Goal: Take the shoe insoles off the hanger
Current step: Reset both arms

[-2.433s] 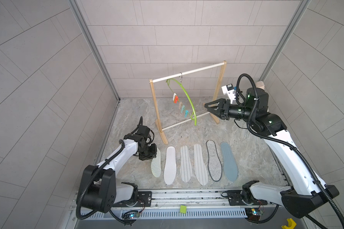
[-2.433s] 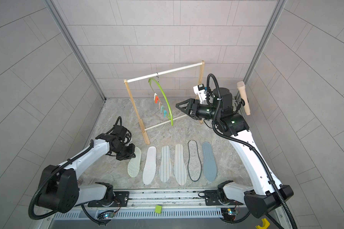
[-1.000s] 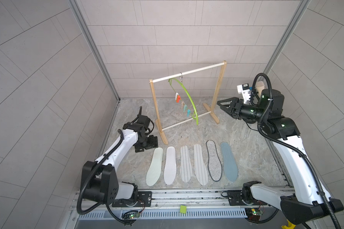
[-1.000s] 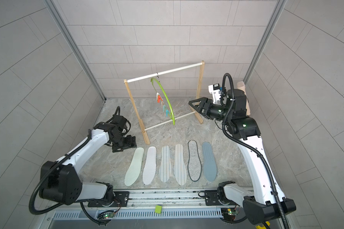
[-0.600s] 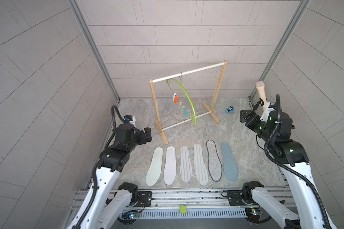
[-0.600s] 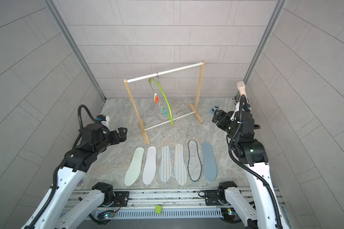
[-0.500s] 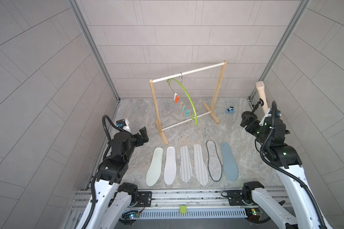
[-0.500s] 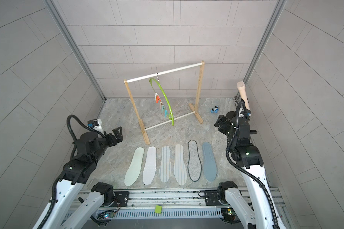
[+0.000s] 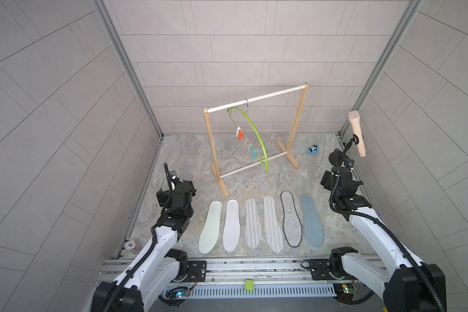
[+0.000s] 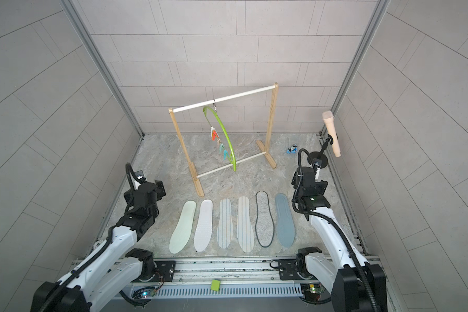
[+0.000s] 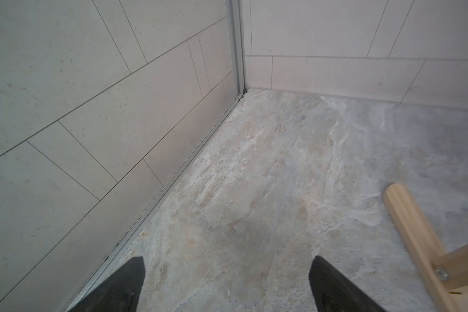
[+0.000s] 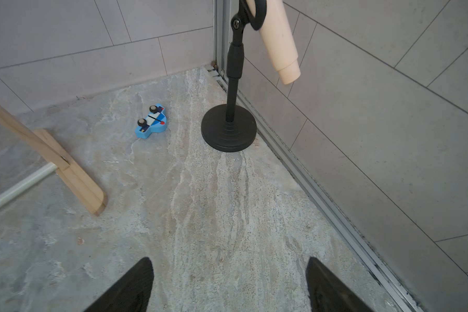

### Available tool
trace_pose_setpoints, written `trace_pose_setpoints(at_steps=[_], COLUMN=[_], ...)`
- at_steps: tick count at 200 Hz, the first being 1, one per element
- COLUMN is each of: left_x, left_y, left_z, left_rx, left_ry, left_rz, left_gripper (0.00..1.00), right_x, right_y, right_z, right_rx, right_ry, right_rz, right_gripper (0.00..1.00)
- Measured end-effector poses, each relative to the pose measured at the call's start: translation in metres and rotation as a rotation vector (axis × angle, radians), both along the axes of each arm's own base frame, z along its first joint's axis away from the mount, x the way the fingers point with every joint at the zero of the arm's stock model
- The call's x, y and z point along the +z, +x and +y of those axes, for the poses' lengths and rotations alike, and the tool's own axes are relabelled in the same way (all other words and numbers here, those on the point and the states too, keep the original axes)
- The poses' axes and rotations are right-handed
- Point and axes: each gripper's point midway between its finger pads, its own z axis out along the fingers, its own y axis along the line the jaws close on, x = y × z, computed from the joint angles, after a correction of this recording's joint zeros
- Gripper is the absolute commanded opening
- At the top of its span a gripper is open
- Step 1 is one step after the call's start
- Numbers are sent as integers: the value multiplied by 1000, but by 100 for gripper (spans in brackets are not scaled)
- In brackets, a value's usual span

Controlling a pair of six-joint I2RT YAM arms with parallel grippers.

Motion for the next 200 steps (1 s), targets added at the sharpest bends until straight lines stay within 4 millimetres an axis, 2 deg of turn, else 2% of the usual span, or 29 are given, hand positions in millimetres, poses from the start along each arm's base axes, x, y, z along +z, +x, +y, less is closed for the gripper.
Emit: trace_pose_setpoints(at_steps=[17,40,84,108,131,146,171,200], left_x=[-18,-28,-51,-60,-56,-53,-62,-54], left_y=[4,19,53,62,70,77,78,92], left_z=[2,0,-11,-13,-20,-22,-22,-15], left_rx=[11,9,-44,-63,-105,-118,-126,-115], left_ry=[13,22,49,62,53,55,56,36], left_rz=[16,3,-18,-30,-67,-106,-69,-84], left_gripper=[100,100,100,100,100,100,100,100], right_x=[-22,-48,-76,-83,-91,-90,-83,-81], right_y=[0,4,37,48,55,60,66,68], right_z=[-2,-3,4,11,19,24,28,29], right_rx=[3,15,84,135,190,216,239,244], right_ry=[-29,-56,-98,-104,-111,-117,-123,-128], right_rz=[13,21,20,-8,1,-4,-24,-29], right_gripper=[90,92,95,97,98,98,99,99])
